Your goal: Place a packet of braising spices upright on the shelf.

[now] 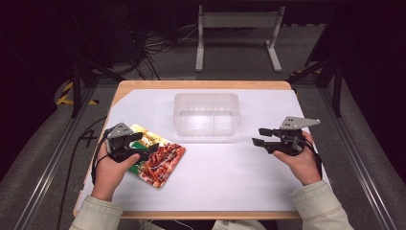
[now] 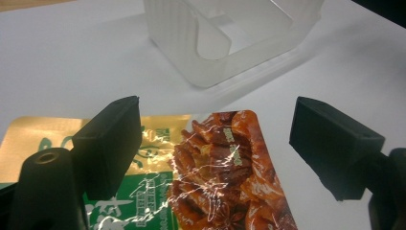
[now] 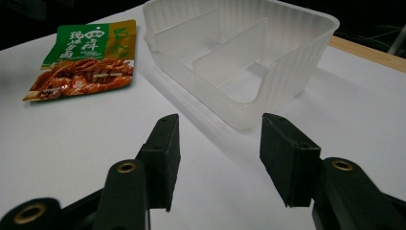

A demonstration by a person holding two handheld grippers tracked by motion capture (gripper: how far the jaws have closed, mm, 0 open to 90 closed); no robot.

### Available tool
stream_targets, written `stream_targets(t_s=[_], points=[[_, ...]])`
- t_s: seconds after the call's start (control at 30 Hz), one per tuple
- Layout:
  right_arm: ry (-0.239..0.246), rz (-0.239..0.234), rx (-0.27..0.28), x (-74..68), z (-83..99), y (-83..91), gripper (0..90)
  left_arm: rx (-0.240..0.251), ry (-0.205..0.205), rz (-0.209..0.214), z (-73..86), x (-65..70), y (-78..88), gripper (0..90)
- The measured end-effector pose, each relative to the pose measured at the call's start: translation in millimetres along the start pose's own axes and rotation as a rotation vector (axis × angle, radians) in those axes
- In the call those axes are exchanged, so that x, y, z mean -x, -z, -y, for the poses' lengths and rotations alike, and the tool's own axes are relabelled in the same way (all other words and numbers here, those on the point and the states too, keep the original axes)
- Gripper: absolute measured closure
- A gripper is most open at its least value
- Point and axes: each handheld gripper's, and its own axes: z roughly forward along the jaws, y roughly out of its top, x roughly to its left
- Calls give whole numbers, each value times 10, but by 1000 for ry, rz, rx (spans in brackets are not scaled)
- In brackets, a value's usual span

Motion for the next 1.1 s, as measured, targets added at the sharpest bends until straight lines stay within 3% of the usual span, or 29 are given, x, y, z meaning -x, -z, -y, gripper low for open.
stream_targets(t_s=[0.37, 0.7, 1.0, 1.1], points=[[4, 4, -2, -1, 0, -20, 468, 29, 28, -92, 31, -238, 201, 136], [42, 16, -31, -51, -19, -100, 456, 37, 127, -227, 178, -560, 402, 115], [46, 18, -29, -58, -19, -96, 447, 43, 112, -253, 233, -648, 373, 111], [46, 18, -29, -57, -11, -88, 447, 34, 132, -265, 282, -688, 310, 141]])
